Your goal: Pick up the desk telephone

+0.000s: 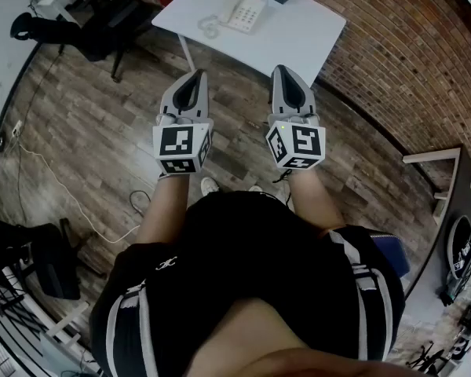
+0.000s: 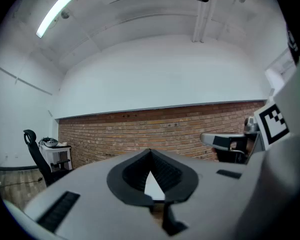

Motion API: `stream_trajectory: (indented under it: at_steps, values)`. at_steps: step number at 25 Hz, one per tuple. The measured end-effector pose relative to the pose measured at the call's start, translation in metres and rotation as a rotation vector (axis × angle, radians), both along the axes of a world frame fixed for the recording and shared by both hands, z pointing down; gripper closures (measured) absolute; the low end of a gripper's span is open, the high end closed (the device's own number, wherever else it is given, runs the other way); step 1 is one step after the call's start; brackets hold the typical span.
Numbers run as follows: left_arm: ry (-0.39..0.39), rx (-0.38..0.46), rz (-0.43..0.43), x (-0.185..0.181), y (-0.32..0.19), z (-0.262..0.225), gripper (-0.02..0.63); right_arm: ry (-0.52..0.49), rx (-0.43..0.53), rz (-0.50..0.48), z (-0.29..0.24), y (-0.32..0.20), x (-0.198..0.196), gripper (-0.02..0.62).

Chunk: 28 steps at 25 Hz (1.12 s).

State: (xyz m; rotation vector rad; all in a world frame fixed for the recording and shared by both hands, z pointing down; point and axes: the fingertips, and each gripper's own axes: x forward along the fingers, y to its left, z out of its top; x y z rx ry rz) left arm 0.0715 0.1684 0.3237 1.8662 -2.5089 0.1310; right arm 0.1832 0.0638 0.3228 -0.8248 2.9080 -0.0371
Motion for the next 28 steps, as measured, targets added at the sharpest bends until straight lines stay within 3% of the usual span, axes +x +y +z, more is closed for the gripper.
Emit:
stream_trajectory:
  at_steps: [6,14,20,28]
  values:
    - [0.045,0.017,-0.006,-0.015,0.007,-0.001,0.604,-0.036,-0.026,-0.009,-0.004,0.008,-0.008,0.597]
    - [0.052,0.033,0.036,-0.043,0.016,-0.005,0.604,-0.010,-0.014,-0.012,-0.002,0.026,-0.044,0.597]
    - [0.082,0.063,0.074,-0.077,0.027,-0.007,0.604,0.008,0.037,0.025,-0.008,0.036,-0.080,0.595]
    - [0.094,0.074,0.121,-0.097,0.046,0.000,0.604,0.003,0.044,0.068,-0.004,0.055,-0.094,0.595]
